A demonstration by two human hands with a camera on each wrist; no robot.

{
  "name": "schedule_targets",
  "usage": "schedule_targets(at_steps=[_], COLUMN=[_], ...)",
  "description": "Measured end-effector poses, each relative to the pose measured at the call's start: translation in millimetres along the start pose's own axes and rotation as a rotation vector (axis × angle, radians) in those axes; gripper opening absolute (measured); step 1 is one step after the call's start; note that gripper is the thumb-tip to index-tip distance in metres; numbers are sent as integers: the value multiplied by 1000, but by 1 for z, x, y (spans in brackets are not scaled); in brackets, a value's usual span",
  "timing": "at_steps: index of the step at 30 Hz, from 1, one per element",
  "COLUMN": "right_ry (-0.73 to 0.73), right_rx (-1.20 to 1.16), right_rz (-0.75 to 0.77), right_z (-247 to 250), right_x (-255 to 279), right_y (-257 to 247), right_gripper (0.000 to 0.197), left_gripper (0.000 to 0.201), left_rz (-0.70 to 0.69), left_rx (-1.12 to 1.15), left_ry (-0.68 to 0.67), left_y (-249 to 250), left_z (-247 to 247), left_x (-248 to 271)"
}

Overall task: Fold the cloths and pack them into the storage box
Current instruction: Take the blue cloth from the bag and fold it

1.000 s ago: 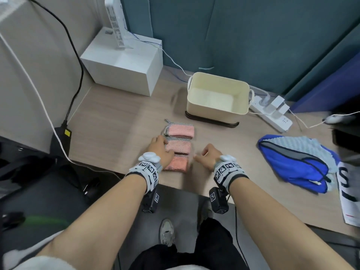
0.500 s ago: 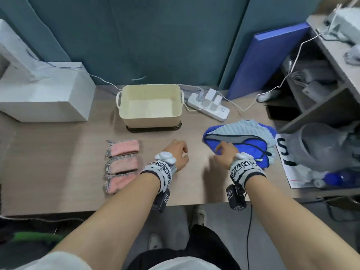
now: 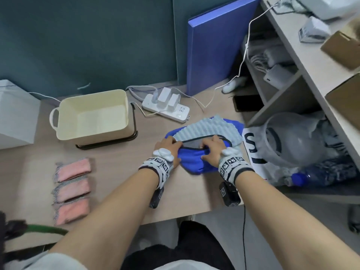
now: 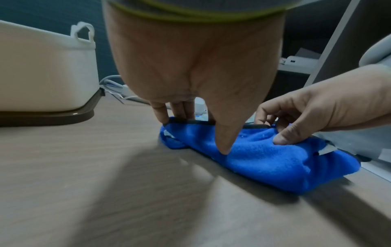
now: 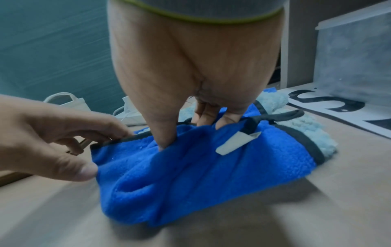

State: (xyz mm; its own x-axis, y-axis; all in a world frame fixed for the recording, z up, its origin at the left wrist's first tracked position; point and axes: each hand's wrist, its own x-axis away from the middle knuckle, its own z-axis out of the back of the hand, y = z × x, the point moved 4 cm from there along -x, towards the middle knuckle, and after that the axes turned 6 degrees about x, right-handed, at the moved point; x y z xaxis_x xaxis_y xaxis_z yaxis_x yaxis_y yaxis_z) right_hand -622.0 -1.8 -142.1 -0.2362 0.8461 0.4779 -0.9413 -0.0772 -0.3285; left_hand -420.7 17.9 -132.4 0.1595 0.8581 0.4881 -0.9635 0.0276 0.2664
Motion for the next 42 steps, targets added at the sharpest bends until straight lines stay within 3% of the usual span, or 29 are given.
schedule_targets(at_steps=[5,12,17,27,31,35,42], right_ry=[-22,3,45,276,374,375,378], right_rx=[-18,-51,38,97,119,94,-28], right_rz=[97,92,50,80,73,75,100], right_z=[5,27,59,112,127,126,123], right_x=[-7,-1,5,68,92,108,126], right_y=[2,-9,-21,-113,-140,-161,-182], right_gripper=[27,19,16,9,23,16,4], left_gripper=[31,14,15,18,19,7,7], left_rz=[-12,-74,-91,-155,-211,-201,-167], left_rx=[-54,-18,118,249,287,213,246], left_ry=[72,84,182,396,494,513,591], left_y=[0,-16,-29,-89,-107,-128,-156], left_z=[0,23,52,114,136,143,155], left_x=[-1,24,54,143,177,203,232])
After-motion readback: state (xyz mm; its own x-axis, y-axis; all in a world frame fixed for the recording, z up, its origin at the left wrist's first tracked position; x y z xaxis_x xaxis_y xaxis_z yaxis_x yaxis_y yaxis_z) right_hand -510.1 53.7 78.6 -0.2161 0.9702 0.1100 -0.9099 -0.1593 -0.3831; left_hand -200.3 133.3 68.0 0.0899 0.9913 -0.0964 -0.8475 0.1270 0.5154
